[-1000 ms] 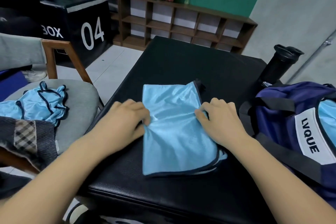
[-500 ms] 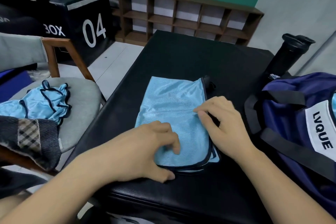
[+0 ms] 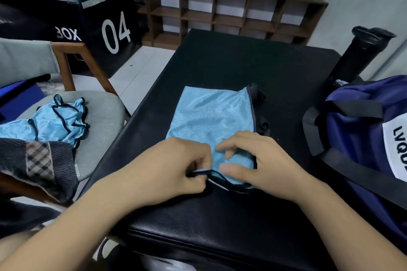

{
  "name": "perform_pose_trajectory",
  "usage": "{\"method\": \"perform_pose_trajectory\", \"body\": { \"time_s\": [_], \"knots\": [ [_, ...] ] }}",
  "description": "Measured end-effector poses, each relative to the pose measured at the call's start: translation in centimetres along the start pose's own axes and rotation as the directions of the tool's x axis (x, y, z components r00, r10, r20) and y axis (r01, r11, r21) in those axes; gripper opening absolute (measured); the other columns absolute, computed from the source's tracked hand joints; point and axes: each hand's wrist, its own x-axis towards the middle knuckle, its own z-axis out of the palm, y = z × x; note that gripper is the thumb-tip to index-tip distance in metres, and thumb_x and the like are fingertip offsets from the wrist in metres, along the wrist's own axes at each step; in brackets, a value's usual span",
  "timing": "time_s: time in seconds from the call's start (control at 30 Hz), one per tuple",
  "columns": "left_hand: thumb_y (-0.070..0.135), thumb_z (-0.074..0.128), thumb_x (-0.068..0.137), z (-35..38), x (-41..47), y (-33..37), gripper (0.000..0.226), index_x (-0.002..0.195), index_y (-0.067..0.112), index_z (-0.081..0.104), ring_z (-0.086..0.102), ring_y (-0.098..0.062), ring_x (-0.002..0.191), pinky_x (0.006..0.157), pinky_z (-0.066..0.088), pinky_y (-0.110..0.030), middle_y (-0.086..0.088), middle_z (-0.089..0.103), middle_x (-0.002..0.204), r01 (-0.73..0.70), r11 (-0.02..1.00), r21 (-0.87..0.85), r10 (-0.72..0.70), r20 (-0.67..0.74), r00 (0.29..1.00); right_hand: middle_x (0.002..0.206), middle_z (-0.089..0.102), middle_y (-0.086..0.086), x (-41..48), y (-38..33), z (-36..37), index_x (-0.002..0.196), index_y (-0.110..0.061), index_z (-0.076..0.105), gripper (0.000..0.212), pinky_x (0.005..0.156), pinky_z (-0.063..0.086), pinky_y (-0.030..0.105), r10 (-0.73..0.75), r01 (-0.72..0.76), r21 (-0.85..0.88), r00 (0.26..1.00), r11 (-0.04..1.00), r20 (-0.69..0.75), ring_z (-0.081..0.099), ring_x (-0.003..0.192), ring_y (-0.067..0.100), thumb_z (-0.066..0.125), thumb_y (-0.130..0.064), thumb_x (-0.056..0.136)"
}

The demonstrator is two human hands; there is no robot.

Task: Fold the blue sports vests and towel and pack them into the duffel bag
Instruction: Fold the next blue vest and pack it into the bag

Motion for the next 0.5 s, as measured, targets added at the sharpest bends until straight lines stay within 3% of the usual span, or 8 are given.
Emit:
{"method": "perform_pose_trajectory", "body": {
  "time_s": [0.13,0.2,0.33,0.43,0.5],
  "knots": [
    [0.020,0.077,0.086,-1.0,0.5,-0.6,0.017,0.085,0.030,0.063,0.066,-0.010,0.079,0.068,0.047,-0.021,0.013,0.068,0.082,0.052,0.995,-0.083,-0.068,-0.199,0.978,0.126,0.060,-0.025,-0.3,-0.3,-0.5,0.140,-0.051,0.055,0.072,0.107,0.041,0.025,0.057,-0.047,-0.086,0.991,0.995,0.119,0.054,0.125,0.001,0.073,-0.081,0.076],
    [0.016,0.077,0.087,-1.1,0.8,-0.6,0.020,0.084,0.031,0.064,0.064,-0.005,0.076,0.066,0.041,-0.014,0.014,0.069,0.081,0.072,0.993,-0.093,-0.096,-0.283,0.954,0.134,0.057,-0.028,-0.3,-0.7,-0.5,0.144,-0.055,0.046,0.079,0.106,0.041,0.021,0.092,-0.078,-0.113,0.988,0.991,0.126,0.051,0.127,-0.002,0.080,-0.074,0.075],
    [0.015,0.076,0.089,-0.9,1.3,-0.9,0.020,0.090,0.032,0.065,0.066,-0.008,0.084,0.072,0.042,-0.011,0.015,0.069,0.085,0.083,0.992,-0.095,-0.114,-0.399,0.910,0.100,0.068,-0.013,-0.1,-0.3,-0.5,0.114,-0.038,0.057,0.040,0.077,0.052,0.027,0.104,-0.105,-0.002,0.989,0.994,-0.105,0.065,0.089,0.011,0.081,-0.022,0.085],
    [0.019,0.078,0.088,-1.1,1.3,-1.1,0.023,0.102,0.033,0.066,0.066,-0.007,0.089,0.075,0.042,-0.010,0.016,0.068,0.091,0.083,0.994,-0.065,-0.102,-0.384,0.918,0.077,0.064,-0.007,0.0,0.2,-1.1,0.096,-0.029,0.063,0.018,0.059,0.043,0.028,0.194,-0.173,0.102,0.944,0.980,-0.267,0.053,0.062,0.010,0.076,-0.018,0.093],
    [0.024,0.082,0.085,-1.2,1.1,-1.3,0.031,0.108,0.035,0.065,0.063,-0.004,0.091,0.076,0.042,-0.009,0.015,0.067,0.097,0.090,0.995,-0.033,-0.096,-0.323,0.942,0.074,0.063,0.000,0.2,0.5,-1.4,0.093,-0.025,0.066,0.009,0.061,0.045,0.038,0.249,-0.205,0.165,0.914,0.965,-0.322,0.052,0.062,0.022,0.074,-0.023,0.096]
  ]
}}
